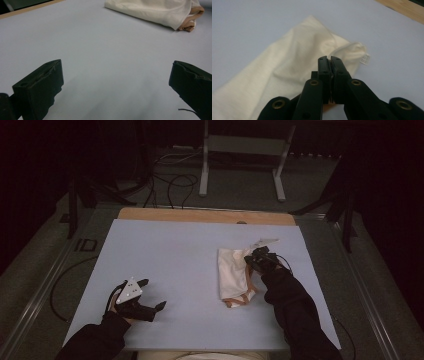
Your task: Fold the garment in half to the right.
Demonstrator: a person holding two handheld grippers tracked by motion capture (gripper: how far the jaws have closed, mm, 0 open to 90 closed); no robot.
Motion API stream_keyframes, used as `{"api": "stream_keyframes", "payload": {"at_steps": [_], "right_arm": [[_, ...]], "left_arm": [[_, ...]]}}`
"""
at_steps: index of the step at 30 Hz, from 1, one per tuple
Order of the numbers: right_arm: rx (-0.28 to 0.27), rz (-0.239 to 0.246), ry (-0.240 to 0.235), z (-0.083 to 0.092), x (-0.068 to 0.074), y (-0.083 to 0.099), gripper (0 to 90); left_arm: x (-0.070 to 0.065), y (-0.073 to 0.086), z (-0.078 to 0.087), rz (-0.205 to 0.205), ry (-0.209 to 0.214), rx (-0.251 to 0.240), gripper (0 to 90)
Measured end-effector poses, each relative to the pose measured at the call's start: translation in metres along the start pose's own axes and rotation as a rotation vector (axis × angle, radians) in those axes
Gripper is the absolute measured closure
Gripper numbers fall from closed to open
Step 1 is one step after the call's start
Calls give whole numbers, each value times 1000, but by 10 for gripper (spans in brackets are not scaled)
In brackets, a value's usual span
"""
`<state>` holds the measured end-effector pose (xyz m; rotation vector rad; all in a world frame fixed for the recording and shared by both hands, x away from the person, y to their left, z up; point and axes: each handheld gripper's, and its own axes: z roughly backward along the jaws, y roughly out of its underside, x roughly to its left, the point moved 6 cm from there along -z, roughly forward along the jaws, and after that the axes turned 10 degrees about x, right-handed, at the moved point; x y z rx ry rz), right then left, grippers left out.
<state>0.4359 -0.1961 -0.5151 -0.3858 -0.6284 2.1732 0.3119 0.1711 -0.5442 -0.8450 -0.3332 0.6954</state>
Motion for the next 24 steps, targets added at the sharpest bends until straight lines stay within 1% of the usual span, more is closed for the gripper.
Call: {"api": "stream_keyframes", "payload": {"at_steps": [5,7,10,11,14,15,17,18,22,24], "right_arm": [[-2,-57,2,-1,-10,18,875],[-3,-90,-5,-3,-12,26,874],[2,-115,-4,-5,-13,36,872],[5,-113,-1,-6,-14,39,870],[10,-136,3,-7,-16,46,866],[8,-150,0,-8,-16,48,855],[18,-160,-5,-11,-18,51,816],[20,-168,-7,-13,-18,52,813],[55,-172,-27,-18,-20,55,719],[52,-178,-22,-15,-22,53,673]], "left_arm": [[0,-1,0,1,0,-7,9],[-1,-2,0,-2,1,-11,9],[-1,-2,1,-2,-3,-14,9],[-1,-2,1,-2,-2,-14,9],[-2,-2,1,-3,-1,-15,9],[-2,-2,1,-3,0,-15,9],[-2,-2,0,-6,0,-13,9],[-2,-3,0,-5,1,-13,9],[-3,-3,-1,-7,2,-10,9],[-3,-3,-1,-5,7,-13,9]]}}
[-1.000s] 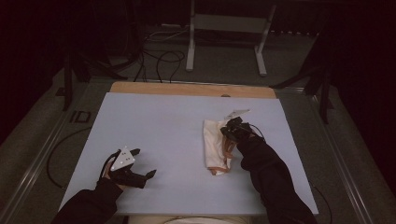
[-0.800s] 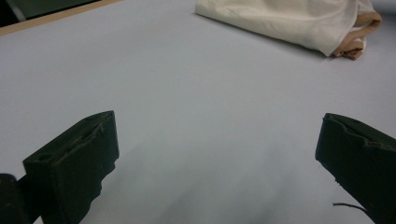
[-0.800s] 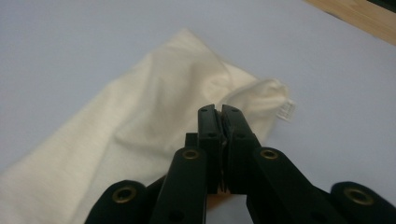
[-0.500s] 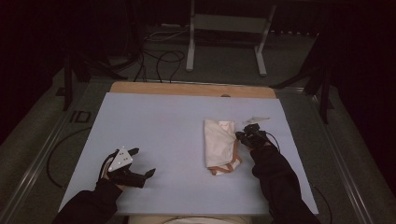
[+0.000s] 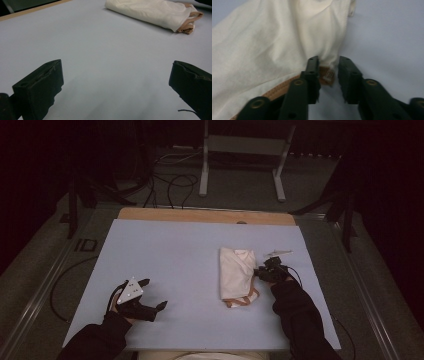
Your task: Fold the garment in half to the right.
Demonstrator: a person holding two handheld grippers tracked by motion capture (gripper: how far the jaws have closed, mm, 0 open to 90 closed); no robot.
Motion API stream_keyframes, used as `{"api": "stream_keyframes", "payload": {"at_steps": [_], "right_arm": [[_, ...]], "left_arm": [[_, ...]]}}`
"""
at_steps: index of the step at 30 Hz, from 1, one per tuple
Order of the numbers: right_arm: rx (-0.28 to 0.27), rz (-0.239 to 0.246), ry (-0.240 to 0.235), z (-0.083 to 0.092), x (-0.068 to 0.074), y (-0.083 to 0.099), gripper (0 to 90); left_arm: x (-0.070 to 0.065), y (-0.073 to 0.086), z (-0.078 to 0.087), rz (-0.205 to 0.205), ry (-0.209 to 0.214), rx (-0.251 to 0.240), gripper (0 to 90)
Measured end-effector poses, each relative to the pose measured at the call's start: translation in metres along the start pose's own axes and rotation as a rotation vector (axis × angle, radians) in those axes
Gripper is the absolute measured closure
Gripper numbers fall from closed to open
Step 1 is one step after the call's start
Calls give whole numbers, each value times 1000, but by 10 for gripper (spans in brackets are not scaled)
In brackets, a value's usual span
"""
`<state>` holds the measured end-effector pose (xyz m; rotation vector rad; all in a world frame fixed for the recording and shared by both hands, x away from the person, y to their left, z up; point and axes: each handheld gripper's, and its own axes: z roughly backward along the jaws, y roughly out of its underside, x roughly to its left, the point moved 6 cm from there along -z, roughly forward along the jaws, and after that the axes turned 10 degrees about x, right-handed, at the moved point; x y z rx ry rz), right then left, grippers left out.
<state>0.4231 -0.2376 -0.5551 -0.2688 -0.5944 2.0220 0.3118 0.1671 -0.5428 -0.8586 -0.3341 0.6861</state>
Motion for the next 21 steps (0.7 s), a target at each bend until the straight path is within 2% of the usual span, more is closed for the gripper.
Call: {"api": "stream_keyframes", "payload": {"at_steps": [3,8,12,16,18,21], "right_arm": [[-39,1,6,10,-3,-11,596],[-96,2,-6,20,-7,-39,557],[-100,-12,-39,10,-9,-58,537],[-55,-11,-33,-9,-11,-67,543],[-30,-8,-30,-15,-11,-68,608],[-6,27,4,-21,-9,-67,839]], "left_arm": [[-1,-1,0,-2,1,-5,9],[-2,-1,0,-5,4,-6,9],[-2,-1,0,-8,10,-9,9],[-3,-1,0,-9,15,-10,9],[-3,-1,0,-10,17,-11,9],[-3,-2,1,-12,17,-14,9]]}}
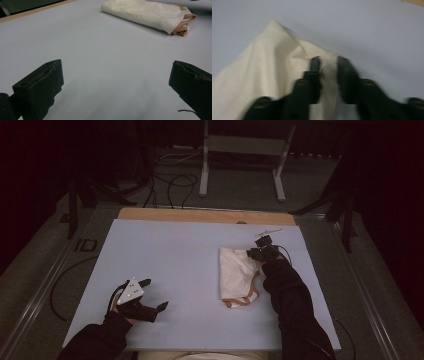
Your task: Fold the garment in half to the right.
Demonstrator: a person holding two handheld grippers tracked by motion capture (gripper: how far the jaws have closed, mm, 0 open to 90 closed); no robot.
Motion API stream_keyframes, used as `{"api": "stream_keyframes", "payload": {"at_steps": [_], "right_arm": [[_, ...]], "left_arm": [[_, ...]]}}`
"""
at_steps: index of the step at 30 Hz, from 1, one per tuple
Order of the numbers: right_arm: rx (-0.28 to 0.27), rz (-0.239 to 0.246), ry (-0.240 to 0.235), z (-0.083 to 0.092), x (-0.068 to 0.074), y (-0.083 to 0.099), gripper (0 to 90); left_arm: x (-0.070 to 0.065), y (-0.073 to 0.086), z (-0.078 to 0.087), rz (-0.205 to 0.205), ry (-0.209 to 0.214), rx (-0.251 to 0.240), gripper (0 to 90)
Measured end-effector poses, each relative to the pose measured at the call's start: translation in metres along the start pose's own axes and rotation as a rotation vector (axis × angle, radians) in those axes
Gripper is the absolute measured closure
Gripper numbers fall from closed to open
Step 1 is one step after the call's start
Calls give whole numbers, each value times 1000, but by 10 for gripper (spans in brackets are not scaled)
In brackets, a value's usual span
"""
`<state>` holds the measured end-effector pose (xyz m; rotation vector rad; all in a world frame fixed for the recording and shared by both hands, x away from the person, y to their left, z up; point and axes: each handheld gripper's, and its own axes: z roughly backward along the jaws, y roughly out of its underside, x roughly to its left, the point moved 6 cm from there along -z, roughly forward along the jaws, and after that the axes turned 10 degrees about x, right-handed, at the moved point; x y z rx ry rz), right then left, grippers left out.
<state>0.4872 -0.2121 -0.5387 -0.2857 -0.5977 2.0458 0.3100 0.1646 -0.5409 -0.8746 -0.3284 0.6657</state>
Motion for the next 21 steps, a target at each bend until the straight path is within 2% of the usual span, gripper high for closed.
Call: {"api": "stream_keyframes", "payload": {"at_steps": [1,4,12,16,17,21], "right_arm": [[5,6,13,0,1,0,876],[-18,33,49,4,1,-2,890],[-84,33,96,16,-6,-11,891],[-134,28,127,22,-12,-15,892],[-139,30,142,23,-14,-15,891],[-130,22,148,20,-17,-15,891]], "left_arm": [[0,0,0,1,1,-1,9],[0,-1,0,0,1,-3,9],[0,-1,0,4,1,-8,9],[0,0,-1,8,5,-6,9],[0,0,-1,8,5,-5,9],[0,0,-1,7,6,-6,9]]}}
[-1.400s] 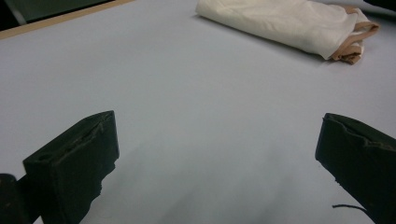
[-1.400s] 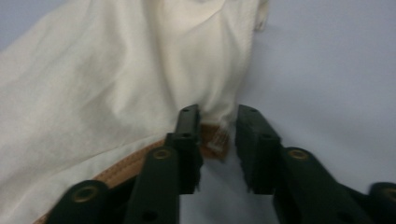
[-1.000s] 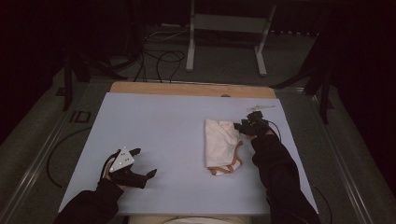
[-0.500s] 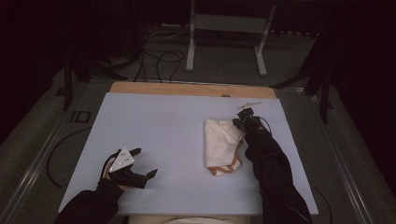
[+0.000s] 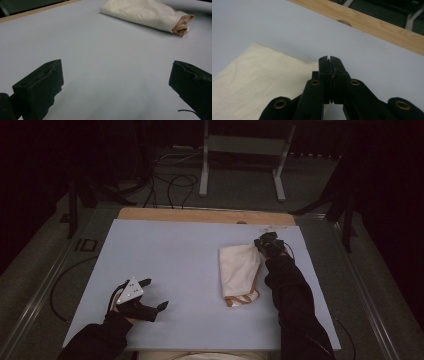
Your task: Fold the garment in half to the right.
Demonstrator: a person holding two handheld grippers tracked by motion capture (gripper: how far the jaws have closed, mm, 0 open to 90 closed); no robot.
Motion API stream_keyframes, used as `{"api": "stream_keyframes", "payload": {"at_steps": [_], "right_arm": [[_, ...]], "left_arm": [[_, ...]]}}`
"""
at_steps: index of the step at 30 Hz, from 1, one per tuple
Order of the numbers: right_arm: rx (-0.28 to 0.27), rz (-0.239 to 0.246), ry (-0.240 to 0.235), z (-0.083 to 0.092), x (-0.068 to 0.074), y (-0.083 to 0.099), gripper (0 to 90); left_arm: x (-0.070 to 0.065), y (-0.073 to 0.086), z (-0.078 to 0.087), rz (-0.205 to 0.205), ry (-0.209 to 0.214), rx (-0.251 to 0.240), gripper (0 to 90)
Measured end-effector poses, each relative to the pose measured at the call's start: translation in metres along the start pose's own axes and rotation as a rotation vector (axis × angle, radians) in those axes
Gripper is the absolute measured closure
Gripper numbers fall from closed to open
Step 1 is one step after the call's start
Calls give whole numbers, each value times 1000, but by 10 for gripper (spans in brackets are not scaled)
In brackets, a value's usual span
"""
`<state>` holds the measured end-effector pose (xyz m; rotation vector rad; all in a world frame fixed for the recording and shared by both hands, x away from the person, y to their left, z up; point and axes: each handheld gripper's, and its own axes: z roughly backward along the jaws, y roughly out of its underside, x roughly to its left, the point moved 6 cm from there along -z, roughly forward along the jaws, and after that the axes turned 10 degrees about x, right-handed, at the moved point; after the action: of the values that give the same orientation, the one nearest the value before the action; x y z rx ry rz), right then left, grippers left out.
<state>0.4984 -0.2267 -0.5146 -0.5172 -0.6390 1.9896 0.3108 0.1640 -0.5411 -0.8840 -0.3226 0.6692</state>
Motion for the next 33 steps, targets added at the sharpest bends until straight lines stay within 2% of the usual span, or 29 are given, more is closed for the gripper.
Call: {"api": "stream_keyframes", "payload": {"at_steps": [8,16,24,27,33], "right_arm": [[43,-31,-19,-19,-4,9,891],[88,-40,-30,-37,-2,20,884],[109,-39,-34,-44,1,24,872],[118,-44,-39,-43,0,23,825],[85,-51,-62,-30,3,15,633]], "left_arm": [[2,0,1,3,-10,-3,9],[2,1,2,7,-19,-4,9],[3,1,2,7,-25,-3,9],[3,0,3,4,-29,-6,9],[3,0,3,5,-32,-7,9]]}}
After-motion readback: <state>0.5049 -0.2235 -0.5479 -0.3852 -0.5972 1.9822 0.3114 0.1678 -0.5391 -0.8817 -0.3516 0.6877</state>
